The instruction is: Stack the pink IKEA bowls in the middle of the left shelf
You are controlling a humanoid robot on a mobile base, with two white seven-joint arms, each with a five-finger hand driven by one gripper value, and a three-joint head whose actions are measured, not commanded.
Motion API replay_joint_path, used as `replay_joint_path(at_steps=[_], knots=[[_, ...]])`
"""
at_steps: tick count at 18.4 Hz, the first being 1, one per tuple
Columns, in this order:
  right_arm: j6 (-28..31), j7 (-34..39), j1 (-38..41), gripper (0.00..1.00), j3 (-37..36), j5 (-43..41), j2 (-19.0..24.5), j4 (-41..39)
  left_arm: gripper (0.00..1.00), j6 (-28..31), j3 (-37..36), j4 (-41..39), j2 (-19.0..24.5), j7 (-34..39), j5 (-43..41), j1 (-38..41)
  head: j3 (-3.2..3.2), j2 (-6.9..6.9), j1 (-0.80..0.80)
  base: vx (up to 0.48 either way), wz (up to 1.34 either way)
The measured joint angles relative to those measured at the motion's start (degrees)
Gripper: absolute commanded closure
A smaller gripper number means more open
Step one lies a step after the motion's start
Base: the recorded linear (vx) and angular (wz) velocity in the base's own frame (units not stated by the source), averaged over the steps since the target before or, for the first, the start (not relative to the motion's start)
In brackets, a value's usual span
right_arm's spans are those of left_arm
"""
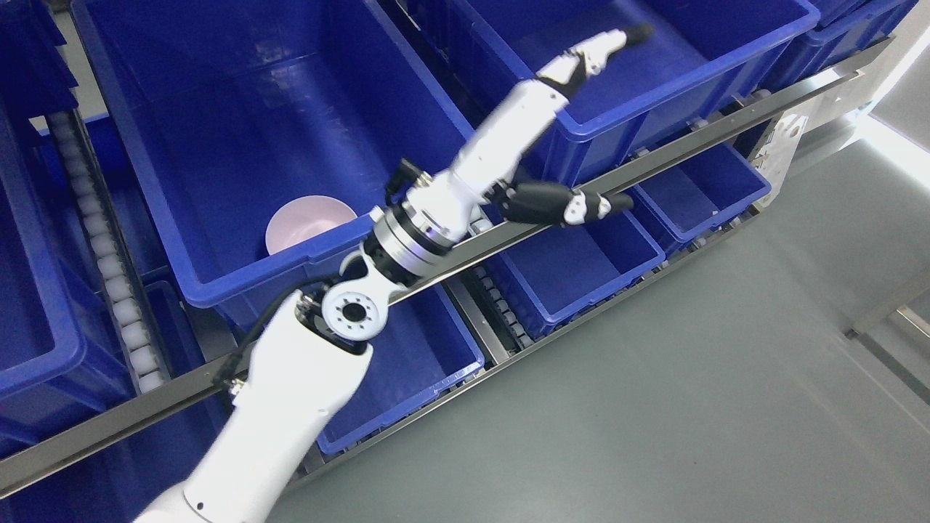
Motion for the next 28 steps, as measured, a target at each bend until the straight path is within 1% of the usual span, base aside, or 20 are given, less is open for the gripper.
replay_joint_path(at_steps=[2, 4, 7, 10, 14, 18, 22, 26, 28], knots=[[0.16, 0.05, 0.00, 0.00, 0.00, -0.34, 0.00, 0.00, 0.00, 0.59, -5.23, 0.11, -0.16, 0.51, 0.52, 3.19, 0.00, 0.00, 0.00, -0.009, -0.03], [0.16, 0.18, 0.00, 0.00, 0.00, -0.54, 0.00, 0.00, 0.00, 0.98, -8.18, 0.19, -0.27, 0.75, 0.82, 6.04, 0.00, 0.00, 0.00, -0.010, -0.08], [0.07, 0.35, 0.00, 0.00, 0.00, -0.72, 0.00, 0.00, 0.00, 1.16, -10.27, 0.26, -0.41, 0.87, 1.91, 11.12, 0.00, 0.00, 0.00, -0.019, -0.13], [-0.06, 0.38, -0.01, 0.00, 0.00, -0.81, 0.00, 0.00, 0.00, 1.26, -10.31, 0.29, -0.52, 1.12, 5.44, 16.20, 0.00, 0.00, 0.00, -0.029, -0.20], [-0.09, 0.38, 0.00, 0.00, 0.00, -0.89, 0.00, 0.00, 0.00, -0.31, -8.09, 0.33, -0.62, 1.04, 11.40, 23.45, 0.00, 0.02, 0.00, -0.036, -0.39], [-0.10, 0.38, 0.00, 0.00, 0.00, -0.92, 0.00, 0.00, 0.00, -0.57, -3.24, 0.62, -0.71, 0.76, 18.55, 28.40, 0.00, 0.03, 0.00, -0.003, -0.71], [-0.09, 0.39, 0.00, 0.00, 0.00, -0.93, 0.00, 0.00, 0.00, 2.94, 2.89, 1.68, -0.76, 1.17, 23.94, 30.73, 0.00, 0.03, 0.00, 0.021, -0.60], [-0.09, 0.40, 0.00, 0.00, 0.00, -0.94, 0.00, 0.00, 0.00, 8.01, 8.70, 2.48, -0.79, 4.81, 27.54, 31.84, 0.00, 0.03, 0.00, 0.021, -0.45], [-0.09, 0.40, 0.00, 0.00, 0.00, -0.94, 0.00, 0.00, 0.00, 9.72, 11.37, 2.76, -0.80, 5.53, 28.63, 32.13, 0.00, 0.03, 0.00, 0.009, -0.32]])
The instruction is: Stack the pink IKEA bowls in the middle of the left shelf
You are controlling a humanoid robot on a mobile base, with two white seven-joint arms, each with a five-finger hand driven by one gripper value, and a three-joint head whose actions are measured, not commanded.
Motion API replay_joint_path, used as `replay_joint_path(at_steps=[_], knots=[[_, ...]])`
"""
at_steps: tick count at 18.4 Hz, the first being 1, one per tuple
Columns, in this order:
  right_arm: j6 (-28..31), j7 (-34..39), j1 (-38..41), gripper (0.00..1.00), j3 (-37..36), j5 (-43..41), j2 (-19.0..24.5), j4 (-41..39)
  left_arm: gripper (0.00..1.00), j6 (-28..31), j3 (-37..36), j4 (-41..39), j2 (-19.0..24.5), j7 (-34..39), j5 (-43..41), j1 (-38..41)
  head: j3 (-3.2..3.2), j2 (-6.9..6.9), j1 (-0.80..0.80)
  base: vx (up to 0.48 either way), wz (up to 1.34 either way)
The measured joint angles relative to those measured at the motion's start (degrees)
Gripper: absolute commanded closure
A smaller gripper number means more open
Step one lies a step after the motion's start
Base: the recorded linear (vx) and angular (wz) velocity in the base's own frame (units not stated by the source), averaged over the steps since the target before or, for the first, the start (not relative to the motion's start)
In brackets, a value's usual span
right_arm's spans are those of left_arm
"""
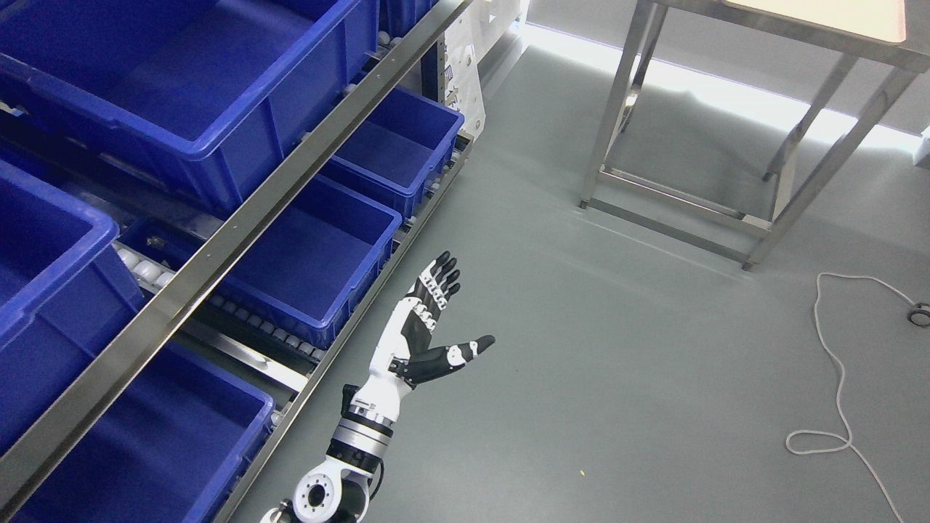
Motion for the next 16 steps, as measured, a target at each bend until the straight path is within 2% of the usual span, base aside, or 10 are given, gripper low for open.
replay_joint_path(at_steps=[7, 16], knots=[[-0.01, 0.01, 0.00, 0.00, 0.00, 0.00, 0.00, 0.00, 0.00, 1.28, 6.27, 0.46, -0.03, 0.26, 1.62, 0.50, 0.00, 0.00, 0.00, 0.000, 0.02], [-0.02, 0.01, 0.00, 0.00, 0.00, 0.00, 0.00, 0.00, 0.00, 1.25, 9.84, 0.56, -0.05, -0.26, 2.01, 0.75, 0.00, 0.00, 0.00, 0.000, 0.01]])
